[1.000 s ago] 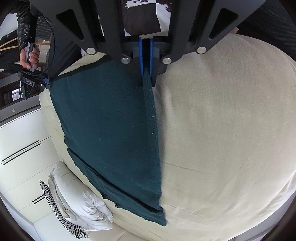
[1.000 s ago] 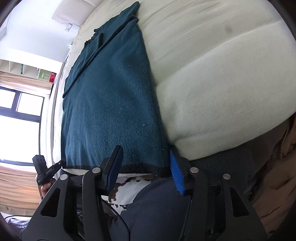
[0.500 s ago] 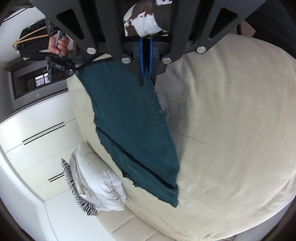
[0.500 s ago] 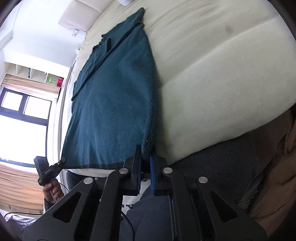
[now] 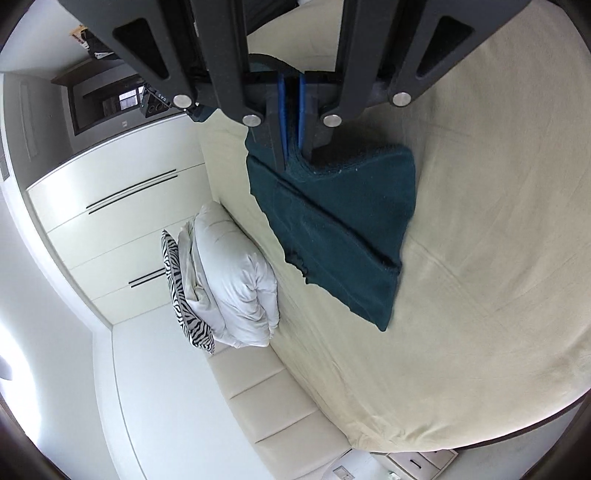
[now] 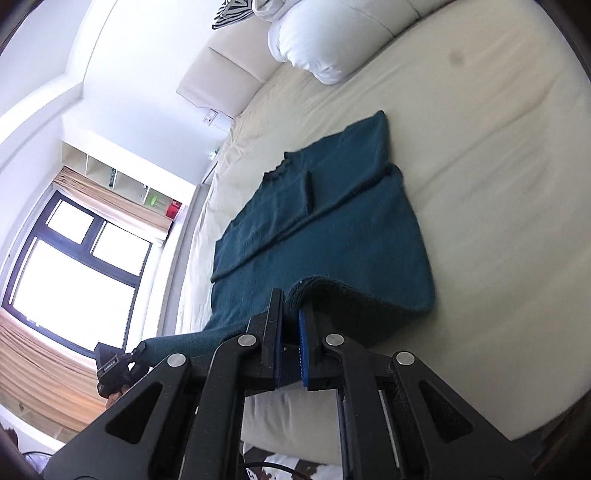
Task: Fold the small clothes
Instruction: 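Lift the hem with both grippers and fold it toward the collar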
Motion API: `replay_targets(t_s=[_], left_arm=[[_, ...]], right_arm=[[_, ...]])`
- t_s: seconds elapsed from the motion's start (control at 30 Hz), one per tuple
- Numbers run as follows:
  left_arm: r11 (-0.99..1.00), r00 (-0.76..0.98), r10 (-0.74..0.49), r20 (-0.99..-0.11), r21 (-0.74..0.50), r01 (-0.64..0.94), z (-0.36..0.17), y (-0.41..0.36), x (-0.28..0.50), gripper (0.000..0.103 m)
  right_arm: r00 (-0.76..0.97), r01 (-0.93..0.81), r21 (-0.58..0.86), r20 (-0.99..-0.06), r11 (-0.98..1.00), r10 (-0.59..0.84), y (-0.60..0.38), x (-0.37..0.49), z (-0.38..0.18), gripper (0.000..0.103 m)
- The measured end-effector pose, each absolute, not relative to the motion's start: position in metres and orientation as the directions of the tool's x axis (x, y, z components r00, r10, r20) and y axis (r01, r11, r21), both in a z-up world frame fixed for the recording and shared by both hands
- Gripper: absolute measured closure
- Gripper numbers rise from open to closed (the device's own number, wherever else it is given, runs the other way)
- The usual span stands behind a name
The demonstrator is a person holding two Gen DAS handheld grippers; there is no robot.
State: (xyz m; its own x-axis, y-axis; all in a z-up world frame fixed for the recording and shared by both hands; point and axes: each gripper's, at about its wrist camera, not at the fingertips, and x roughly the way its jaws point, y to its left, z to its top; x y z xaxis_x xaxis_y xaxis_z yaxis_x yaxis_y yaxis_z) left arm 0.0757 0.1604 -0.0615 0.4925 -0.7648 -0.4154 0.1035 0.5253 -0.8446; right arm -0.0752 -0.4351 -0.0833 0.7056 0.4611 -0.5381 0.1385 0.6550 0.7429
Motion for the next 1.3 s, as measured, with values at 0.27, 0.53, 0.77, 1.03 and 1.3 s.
replay_targets(t_s=[0.27, 0.53, 0.77, 1.03, 1.3], left_arm=[[0.534, 0.518, -0.735, -0.438, -0.844, 0.044, -0.067, 0.146, 0.159, 0.097], [0.568, 0.541, -0.69, -0.48, -0.823, -0.006, -0.079, 0.123, 0.25, 0.097], [0.613, 0.533, -0.654, -0.537, -0.789, -0.043, -0.101, 0.105, 0.314, 0.097], [0.689, 0.498, -0.574, -0.65, -0.712, -0.136, -0.147, 0.098, 0.365, 0.096], [0.688, 0.555, -0.544, -0.629, -0.713, -0.133, -0.14, 0.124, 0.34, 0.046]], right_arm=[[0.772, 0.168, 0.729, -0.516, 0.663, 0.372, -0.464, 0.012, -0.06, 0.097], [0.775, 0.233, 0.671, -0.566, 0.704, 0.282, -0.494, 0.101, -0.068, 0.097], [0.744, 0.308, 0.622, -0.629, 0.72, 0.225, -0.503, 0.178, -0.108, 0.097], [0.712, 0.374, 0.593, -0.677, 0.713, 0.189, -0.517, 0.246, -0.148, 0.096], [0.724, 0.412, 0.582, -0.677, 0.701, 0.137, -0.526, 0.252, -0.171, 0.048]])
